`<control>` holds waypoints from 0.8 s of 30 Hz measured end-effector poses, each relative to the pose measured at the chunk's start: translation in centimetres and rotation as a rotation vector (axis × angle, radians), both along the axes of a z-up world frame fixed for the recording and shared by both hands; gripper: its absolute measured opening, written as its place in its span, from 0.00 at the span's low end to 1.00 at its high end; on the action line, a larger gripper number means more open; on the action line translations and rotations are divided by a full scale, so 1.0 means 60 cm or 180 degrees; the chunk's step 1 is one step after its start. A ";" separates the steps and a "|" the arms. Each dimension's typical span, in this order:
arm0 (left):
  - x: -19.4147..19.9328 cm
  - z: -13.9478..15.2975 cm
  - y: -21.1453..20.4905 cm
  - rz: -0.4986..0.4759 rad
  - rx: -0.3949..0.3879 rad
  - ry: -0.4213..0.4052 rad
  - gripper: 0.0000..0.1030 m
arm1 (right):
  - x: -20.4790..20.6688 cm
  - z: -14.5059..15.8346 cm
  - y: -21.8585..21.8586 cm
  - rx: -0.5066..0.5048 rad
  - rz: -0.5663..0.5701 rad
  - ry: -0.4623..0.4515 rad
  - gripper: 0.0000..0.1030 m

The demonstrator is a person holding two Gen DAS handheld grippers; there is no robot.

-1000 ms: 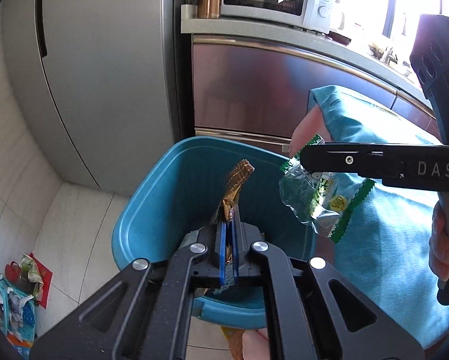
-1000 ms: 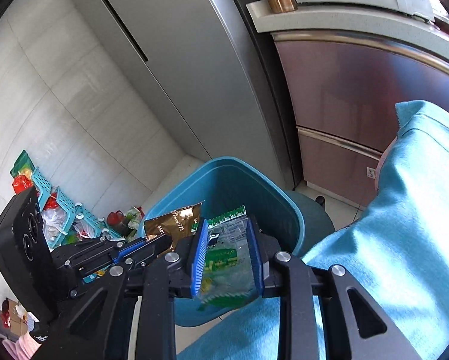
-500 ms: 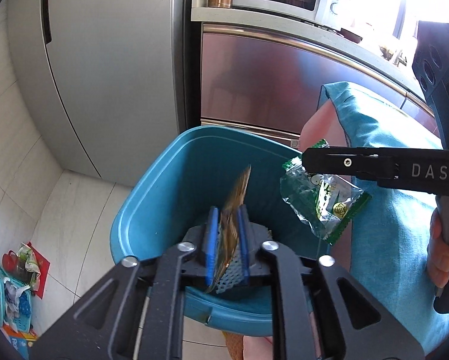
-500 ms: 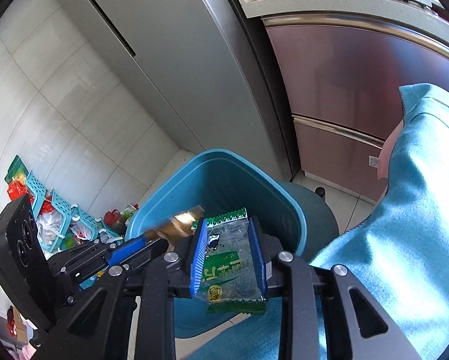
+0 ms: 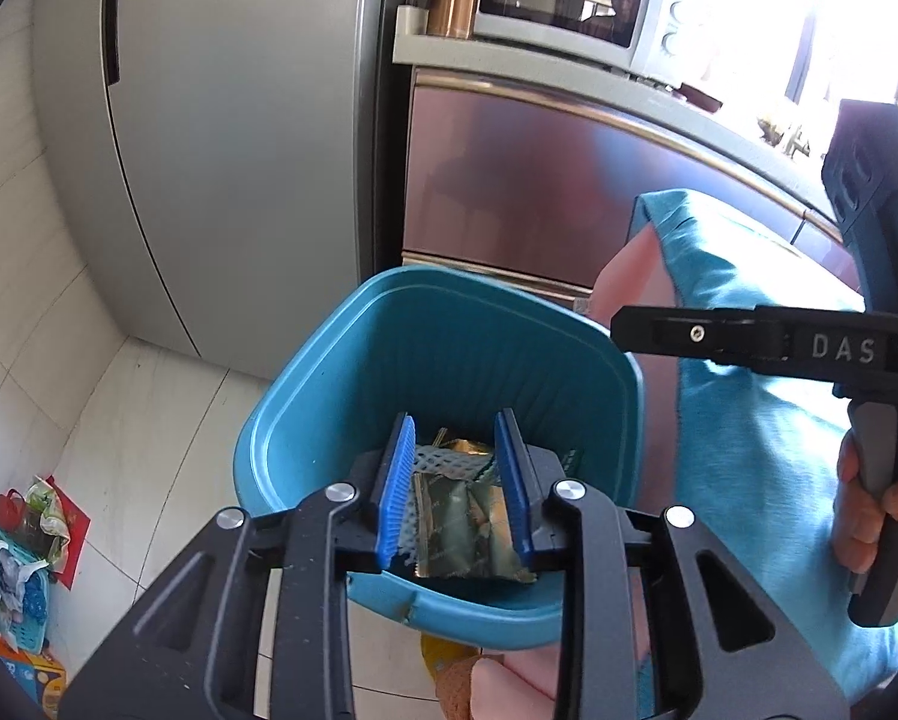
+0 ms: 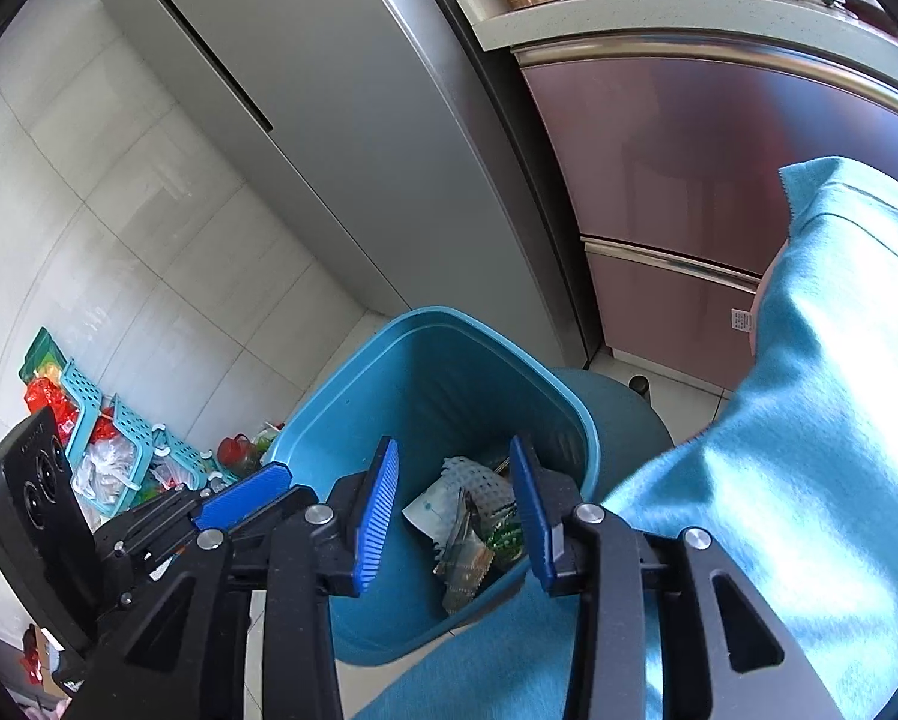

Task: Collect trash
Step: 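Carry both wrappers to the bin and open both tools to drop them, then move both open tools back over the remaining tissues and orange peel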

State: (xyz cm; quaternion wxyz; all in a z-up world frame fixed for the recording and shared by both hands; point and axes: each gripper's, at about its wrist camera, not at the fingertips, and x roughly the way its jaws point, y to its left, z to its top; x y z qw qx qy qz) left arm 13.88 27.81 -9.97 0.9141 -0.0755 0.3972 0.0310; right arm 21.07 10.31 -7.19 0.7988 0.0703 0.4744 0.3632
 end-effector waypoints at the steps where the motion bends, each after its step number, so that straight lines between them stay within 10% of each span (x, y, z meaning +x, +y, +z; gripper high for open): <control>1: -0.005 0.006 -0.004 -0.0013 0.0001 -0.0034 0.28 | -0.004 0.003 -0.006 0.0018 0.0007 -0.0021 0.35; 24: -0.111 0.128 -0.225 -0.0848 -0.0045 -0.0632 0.43 | -0.211 0.107 -0.246 0.0235 -0.0146 -0.0805 0.47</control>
